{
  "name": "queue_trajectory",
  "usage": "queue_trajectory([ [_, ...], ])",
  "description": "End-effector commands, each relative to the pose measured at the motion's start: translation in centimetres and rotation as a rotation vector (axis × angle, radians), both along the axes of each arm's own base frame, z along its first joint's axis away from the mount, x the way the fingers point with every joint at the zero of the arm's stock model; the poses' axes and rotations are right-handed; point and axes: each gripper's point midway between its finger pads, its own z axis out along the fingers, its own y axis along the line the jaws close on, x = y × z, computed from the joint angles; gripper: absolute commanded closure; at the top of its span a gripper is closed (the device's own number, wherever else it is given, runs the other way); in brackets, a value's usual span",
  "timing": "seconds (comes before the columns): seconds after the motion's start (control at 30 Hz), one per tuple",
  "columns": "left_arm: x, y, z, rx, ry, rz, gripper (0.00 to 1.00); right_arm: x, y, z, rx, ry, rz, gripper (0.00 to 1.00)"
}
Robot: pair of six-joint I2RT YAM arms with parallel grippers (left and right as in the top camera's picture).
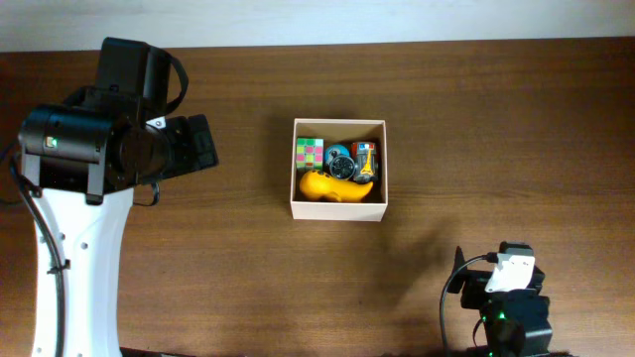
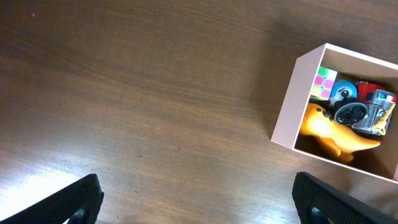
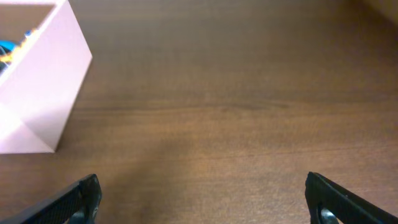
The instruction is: Pack container
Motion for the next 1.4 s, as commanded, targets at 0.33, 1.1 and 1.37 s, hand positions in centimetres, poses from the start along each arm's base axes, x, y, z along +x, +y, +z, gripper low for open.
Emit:
queue_trajectory([
  [0.33,-0.1,0.3,0.3,0.01,-0.011,-0.004,0.01,0.0,-0.1,-3.5,-0.009,0.07,0.001,0.01],
  [1.1,-0.1,0.3,0.3,0.01,-0.011,-0.004,0.01,-0.1,-0.1,-3.5,-0.009,0.072,0.001,0.01],
  [1.37,-0.3,0.5,0.7,0.008,-0.023,0.001,0.01,-0.1,-0.1,-3.5,-0.009,0.072,0.001,0.01],
])
